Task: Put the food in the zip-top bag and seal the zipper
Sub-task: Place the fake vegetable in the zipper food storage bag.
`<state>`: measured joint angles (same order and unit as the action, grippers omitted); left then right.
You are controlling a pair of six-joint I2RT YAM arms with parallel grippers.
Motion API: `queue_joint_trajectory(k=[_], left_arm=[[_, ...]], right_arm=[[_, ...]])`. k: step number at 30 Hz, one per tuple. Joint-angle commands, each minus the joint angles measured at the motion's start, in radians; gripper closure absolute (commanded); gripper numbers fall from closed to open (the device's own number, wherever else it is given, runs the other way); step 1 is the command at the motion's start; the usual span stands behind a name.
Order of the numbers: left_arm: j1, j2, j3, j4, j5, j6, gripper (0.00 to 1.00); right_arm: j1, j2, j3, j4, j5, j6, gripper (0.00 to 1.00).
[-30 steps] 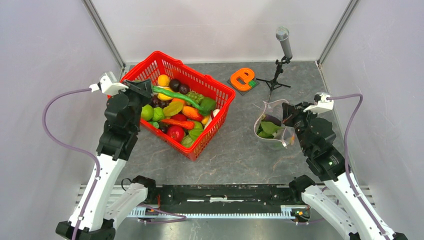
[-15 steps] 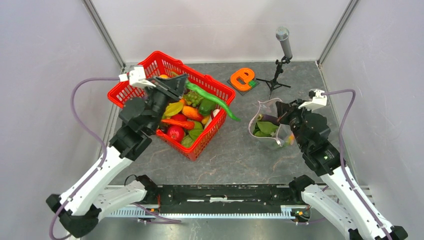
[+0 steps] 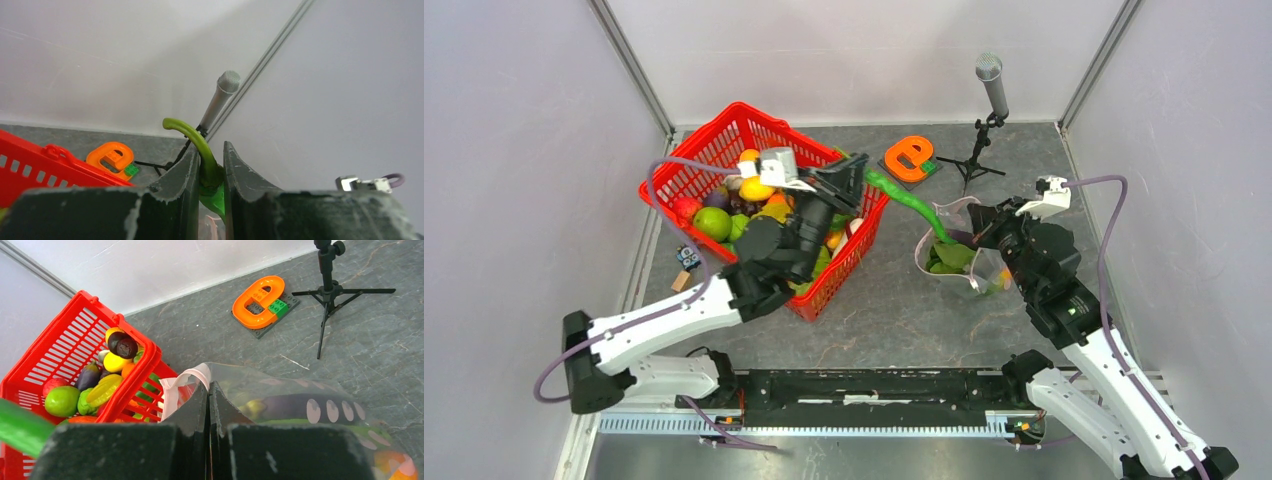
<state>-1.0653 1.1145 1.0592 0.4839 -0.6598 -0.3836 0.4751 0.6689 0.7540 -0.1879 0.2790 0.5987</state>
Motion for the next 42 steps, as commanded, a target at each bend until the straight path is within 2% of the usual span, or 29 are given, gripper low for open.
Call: queue_joint_trajectory(k=[1,12,18,23,25,30,31,35,38,39,42], left_arm=[[-0.101,0.102,-0.002,0.298,-0.203,0.274,0.98],[-0.261,0.328,0.014,0.635,-0.393,0.485,0.98],[-0.297,0.419,0.078,0.517,-0.389,0.458,0.97],[-0.297,0.454,0.142,0.283,-0.348,0.315,0.93],[-0.298,0.482,0.176,0.233,-0.402,0.306,0.92],[-0.297,0.504,0.170,0.298,-0.454,0.305,0.93],[-0.297,0.514,0.172,0.332,-0.487,0.324,0.97],[-0.297,0.587,0.172,0.648,-0.550,0.525,0.98],[-0.308,0.642,0.214,0.752,-0.555,0.627,0.98],[-0.312,0.657,0.220,0.761,-0.549,0.643,0.97],[-0.331,0.635,0.169,0.813,-0.506,0.697,0.79]], right_arm=[[-0.001,-0.001,0.013,0.060,-0.033,0.024,0.97],[-0.001,-0.019,0.015,0.064,-0.026,0.029,0.96],[-0.001,-0.018,0.011,0.082,-0.036,0.047,0.96],[-0.001,-0.018,0.022,0.087,-0.025,0.045,0.95],[-0.001,-0.022,0.025,0.085,-0.014,0.042,0.95],[-0.001,-0.028,0.028,0.083,-0.012,0.040,0.95],[-0.001,-0.028,0.028,0.084,-0.012,0.040,0.95],[-0.001,-0.029,0.028,0.082,-0.008,0.038,0.95],[-0.001,-0.025,0.031,0.080,-0.007,0.035,0.95],[-0.001,-0.024,0.032,0.081,-0.006,0.034,0.95],[-0.002,-0.022,0.038,0.075,0.002,0.029,0.94]])
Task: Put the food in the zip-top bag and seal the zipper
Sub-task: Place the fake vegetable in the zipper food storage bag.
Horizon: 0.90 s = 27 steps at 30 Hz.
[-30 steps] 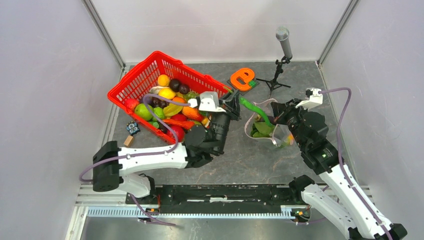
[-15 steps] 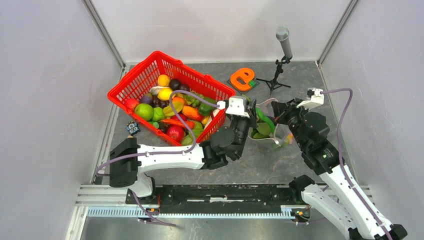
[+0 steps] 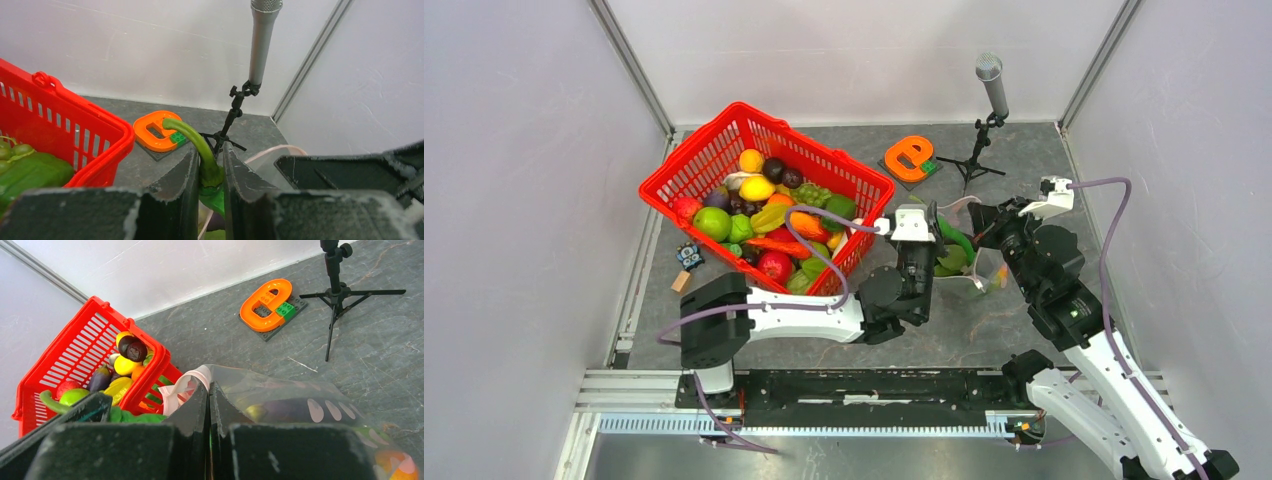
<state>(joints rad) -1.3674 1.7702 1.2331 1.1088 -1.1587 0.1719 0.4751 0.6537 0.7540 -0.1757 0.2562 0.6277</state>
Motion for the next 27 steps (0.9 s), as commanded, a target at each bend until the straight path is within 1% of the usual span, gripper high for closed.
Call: queue_joint_trajectory(k=[1,2,3,4,5,6,7,8,9,11,12,13,15,17,20,21,23,25,27], left_arm=[[-0.034,-0.054,-0.036,0.129,0.030,0.114,0.75],[-0.034,-0.089,-0.054,0.004,0.058,0.052,0.72],[-0.028,-0.133,-0.064,-0.136,0.123,-0.041,0.63],[-0.021,-0.171,-0.062,-0.320,0.211,-0.115,0.52],[-0.012,-0.213,-0.054,-0.451,0.319,-0.202,0.44],[0.007,-0.242,-0.051,-0.565,0.448,-0.251,0.35],[0.026,-0.266,-0.045,-0.654,0.593,-0.275,0.23],[0.045,-0.280,-0.029,-0.724,0.645,-0.320,0.13],[0.072,-0.288,-0.012,-0.805,0.698,-0.347,0.10],[0.138,-0.303,0.016,-0.918,0.846,-0.424,0.09],[0.172,-0.309,0.021,-0.942,0.963,-0.452,0.10],[0.209,-0.314,0.021,-0.961,1.071,-0.482,0.16],[0.254,-0.320,0.016,-0.990,1.191,-0.517,0.18],[0.288,-0.317,0.031,-1.045,1.265,-0.530,0.22],[0.324,-0.320,0.064,-1.117,1.367,-0.527,0.22],[0.332,-0.325,0.075,-1.157,1.399,-0.516,0.20],[0.348,-0.349,0.109,-1.241,1.474,-0.462,0.18],[0.357,-0.381,0.143,-1.355,1.489,-0.419,0.17],[0.363,-0.399,0.187,-1.467,1.542,-0.373,0.16]], right_arm=[[-0.002,-0.007,0.035,0.062,0.031,-0.002,0.94],[-0.001,-0.008,0.032,0.062,0.035,-0.004,0.94],[-0.001,-0.007,0.030,0.062,0.037,-0.004,0.94],[-0.001,-0.005,0.027,0.062,0.036,-0.004,0.94],[0.000,-0.003,0.025,0.062,0.036,-0.004,0.94],[-0.001,-0.001,0.023,0.061,0.034,-0.006,0.94],[-0.001,-0.002,0.022,0.059,0.036,-0.007,0.94],[-0.001,-0.002,0.020,0.058,0.040,-0.008,0.94],[-0.001,-0.006,0.018,0.057,0.042,-0.008,0.94],[-0.002,-0.012,0.012,0.057,0.047,-0.005,0.94],[-0.001,-0.015,0.010,0.058,0.049,-0.004,0.94],[-0.001,-0.017,0.010,0.058,0.049,-0.004,0.94],[-0.001,-0.017,0.014,0.054,0.049,-0.006,0.94],[-0.001,-0.017,0.018,0.050,0.048,-0.008,0.94],[-0.001,-0.012,0.020,0.050,0.039,-0.011,0.93],[-0.001,-0.007,0.023,0.048,0.035,-0.016,0.93],[-0.001,0.001,0.032,0.040,0.026,-0.022,0.93],[-0.001,0.006,0.036,0.038,0.024,-0.029,0.93],[0.000,0.010,0.035,0.039,0.022,-0.029,0.93]])
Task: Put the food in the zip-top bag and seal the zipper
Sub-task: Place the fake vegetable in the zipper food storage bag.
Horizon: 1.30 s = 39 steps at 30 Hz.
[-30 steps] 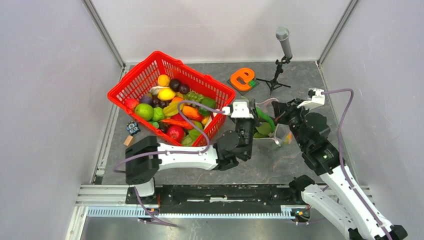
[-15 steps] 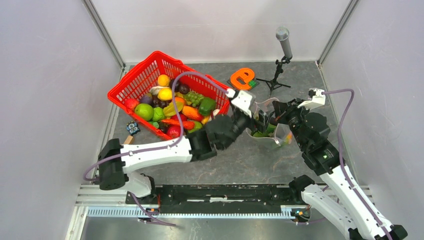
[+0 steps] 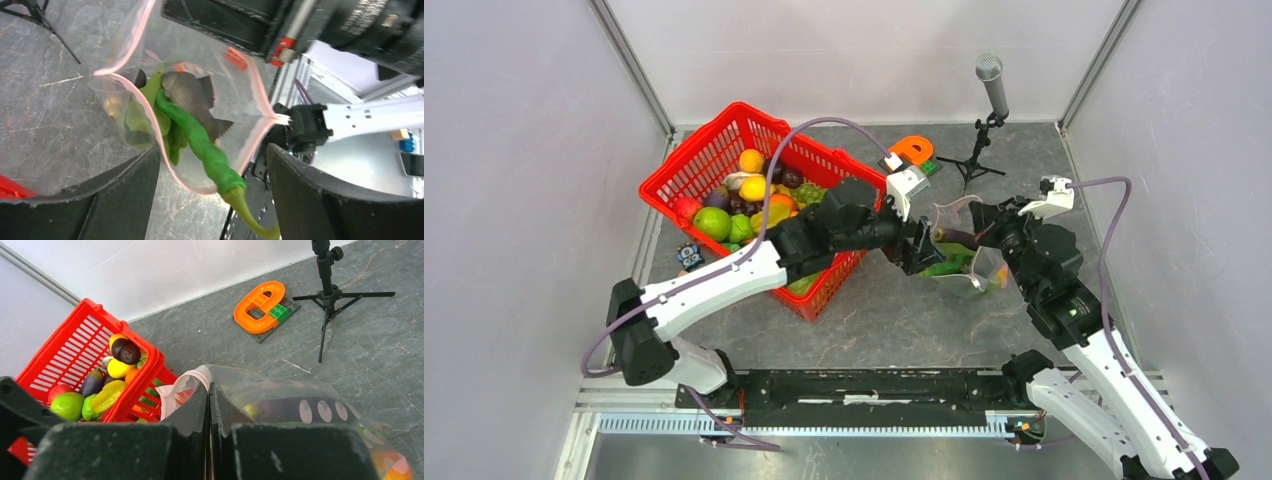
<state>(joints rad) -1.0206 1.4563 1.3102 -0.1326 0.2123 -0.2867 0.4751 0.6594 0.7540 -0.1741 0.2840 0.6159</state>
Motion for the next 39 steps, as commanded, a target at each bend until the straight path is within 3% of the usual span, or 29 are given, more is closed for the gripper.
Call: queue_joint_trajectory(k=[1,6,15,19,29,36,39], left_arm=[[0.016,-0.088,0.134,-0.287,0.189,0.104,0.16],[0.014,-0.050,0.230,-0.522,0.245,0.152,0.18],[-0.050,0.007,0.209,-0.552,-0.015,0.135,0.21],[-0.076,0.031,0.216,-0.533,-0.084,0.119,0.34],[-0.081,0.034,0.231,-0.535,-0.142,0.123,0.97],[-0.082,0.014,0.222,-0.470,-0.208,0.101,0.98],[-0.082,0.075,0.300,-0.501,-0.209,0.102,0.98]], right_arm=[[-0.001,0.006,0.035,0.038,-0.006,-0.018,0.93],[-0.001,0.009,0.030,0.038,-0.008,-0.020,0.93],[-0.001,0.011,0.030,0.038,-0.007,-0.023,0.93],[-0.002,0.012,0.030,0.039,-0.006,-0.020,0.92],[-0.001,0.013,0.027,0.036,-0.003,-0.021,0.92],[-0.001,0.020,0.030,0.038,-0.014,-0.019,0.92],[-0.001,0.028,0.039,0.039,-0.035,-0.029,0.93]])
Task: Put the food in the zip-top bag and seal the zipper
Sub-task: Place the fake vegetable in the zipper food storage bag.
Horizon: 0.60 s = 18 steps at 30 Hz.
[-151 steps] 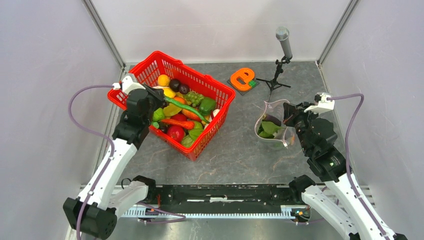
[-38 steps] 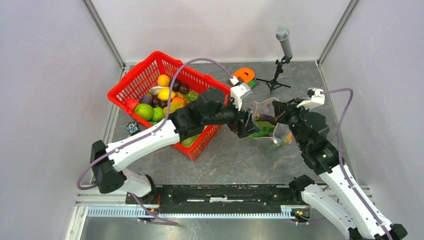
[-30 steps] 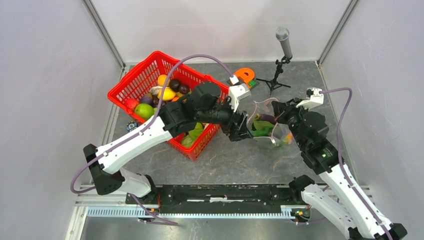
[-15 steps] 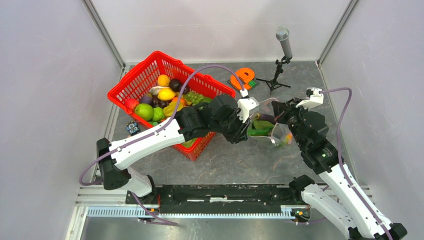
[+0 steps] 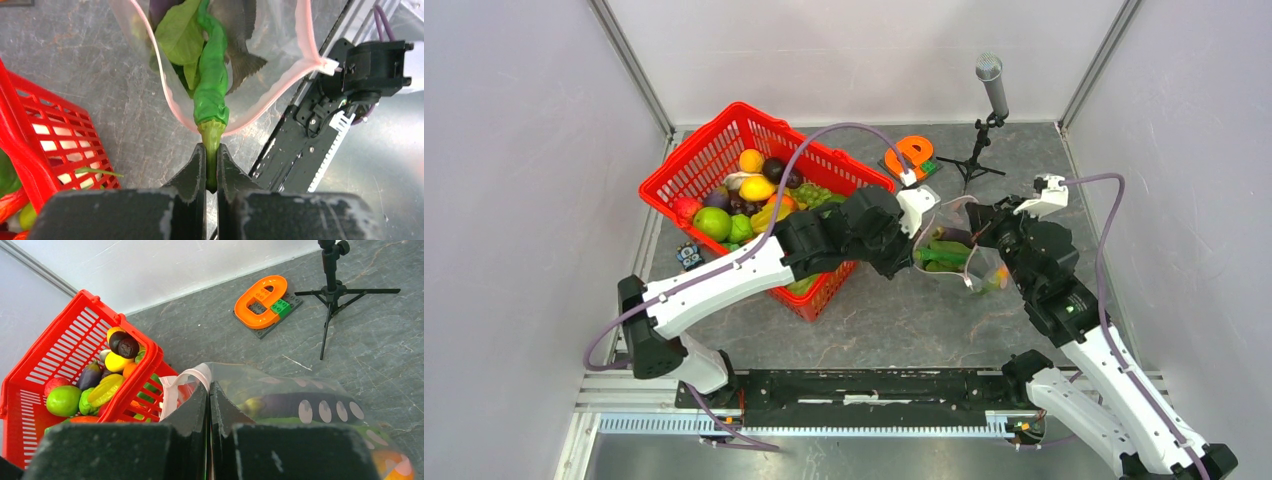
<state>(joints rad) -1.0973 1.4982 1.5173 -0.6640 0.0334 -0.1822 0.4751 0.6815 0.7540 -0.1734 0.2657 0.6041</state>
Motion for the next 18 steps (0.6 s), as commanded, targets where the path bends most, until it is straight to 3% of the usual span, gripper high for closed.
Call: queue_joint_trajectory(k=[1,18], left_arm=[[-0.005,0.075,0.140,0.003,-0.030,0.001,0.98],[-0.022,0.367,0.319,0.014,-0.007,-0.022,0.98]], right_arm=[[-0.001,0.009,0.040,0.040,-0.026,-0.021,0.93],[-0.002,-0.016,0.039,0.090,-0.079,-0.011,0.93]])
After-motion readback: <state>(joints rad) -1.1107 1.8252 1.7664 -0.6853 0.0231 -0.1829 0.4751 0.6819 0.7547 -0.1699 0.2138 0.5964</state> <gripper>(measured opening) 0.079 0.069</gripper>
